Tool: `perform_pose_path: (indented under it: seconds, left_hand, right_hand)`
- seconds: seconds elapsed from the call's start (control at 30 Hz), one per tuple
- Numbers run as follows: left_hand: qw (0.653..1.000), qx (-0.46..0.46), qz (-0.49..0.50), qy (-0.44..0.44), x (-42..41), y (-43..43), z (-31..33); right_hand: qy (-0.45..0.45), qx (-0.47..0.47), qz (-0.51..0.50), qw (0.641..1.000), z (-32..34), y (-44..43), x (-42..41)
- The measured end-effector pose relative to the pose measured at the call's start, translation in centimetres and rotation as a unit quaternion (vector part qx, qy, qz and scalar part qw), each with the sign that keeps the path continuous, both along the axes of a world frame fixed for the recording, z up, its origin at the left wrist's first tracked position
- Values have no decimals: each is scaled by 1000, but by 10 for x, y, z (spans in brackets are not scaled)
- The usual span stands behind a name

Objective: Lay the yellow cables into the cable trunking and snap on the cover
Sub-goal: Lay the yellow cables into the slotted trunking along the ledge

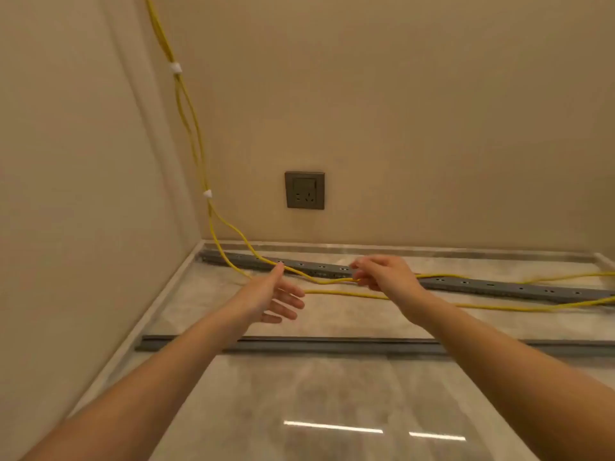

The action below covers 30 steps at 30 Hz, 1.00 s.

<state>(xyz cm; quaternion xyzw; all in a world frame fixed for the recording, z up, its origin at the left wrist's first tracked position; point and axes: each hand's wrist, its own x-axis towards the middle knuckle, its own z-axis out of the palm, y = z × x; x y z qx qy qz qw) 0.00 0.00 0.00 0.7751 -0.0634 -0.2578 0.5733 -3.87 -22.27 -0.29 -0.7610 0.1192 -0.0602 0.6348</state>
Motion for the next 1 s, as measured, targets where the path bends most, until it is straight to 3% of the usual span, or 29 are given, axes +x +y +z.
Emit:
perform_pose_path:
  seconds: [0.37, 0.57, 0.63, 0.73, 0.87, 1.0]
  left_hand:
    - [1000, -3, 24, 13, 67, -21, -49]
    - [997, 22, 31, -70, 87, -49, -62]
    - [986, 69, 32, -151, 93, -60, -66]
    - [938, 191, 17, -290, 102, -71, -73]
    - [879, 327, -7, -346, 102, -73, -91]
    - [822, 400, -43, -404, 92, -66, -100]
  right_hand:
    - [58, 24, -69, 996, -40, -6, 59]
    - [66, -5, -72, 995, -53, -27, 73]
    - [65, -49, -66, 994, -57, -38, 75]
    - [44, -166, -62, 983, -61, -48, 77]
    - [-14, -350, -39, 936, -69, -55, 76]
    - [-49, -492, 13, 869, -81, -58, 71]
